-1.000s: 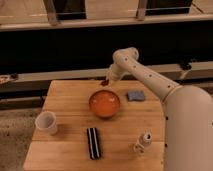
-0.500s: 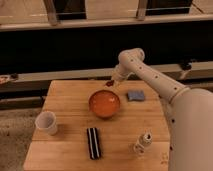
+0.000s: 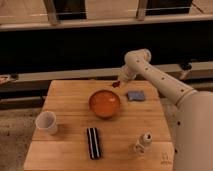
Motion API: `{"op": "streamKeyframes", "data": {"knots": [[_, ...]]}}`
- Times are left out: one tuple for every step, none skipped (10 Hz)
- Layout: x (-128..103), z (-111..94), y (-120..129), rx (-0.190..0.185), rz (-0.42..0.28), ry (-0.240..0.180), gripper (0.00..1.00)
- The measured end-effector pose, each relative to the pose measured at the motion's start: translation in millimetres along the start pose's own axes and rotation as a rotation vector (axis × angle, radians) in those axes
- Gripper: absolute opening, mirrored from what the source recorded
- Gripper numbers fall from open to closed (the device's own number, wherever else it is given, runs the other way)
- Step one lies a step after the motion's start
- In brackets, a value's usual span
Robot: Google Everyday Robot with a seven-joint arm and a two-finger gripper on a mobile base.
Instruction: Place the pepper on the white sponge
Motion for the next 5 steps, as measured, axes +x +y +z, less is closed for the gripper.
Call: {"op": "streamKeyframes", "data": {"knots": [[7,0,2,-0.003,0.012,0.004,0.0],[11,2,3,-0.008,0.019,0.005,0.0],[14,5,4,-0.012,0.023,0.007,0.0],[21,6,5,-0.017,0.028,0.01,0.0],[28,7,6,-0.02,0.034,0.012,0.0]]}}
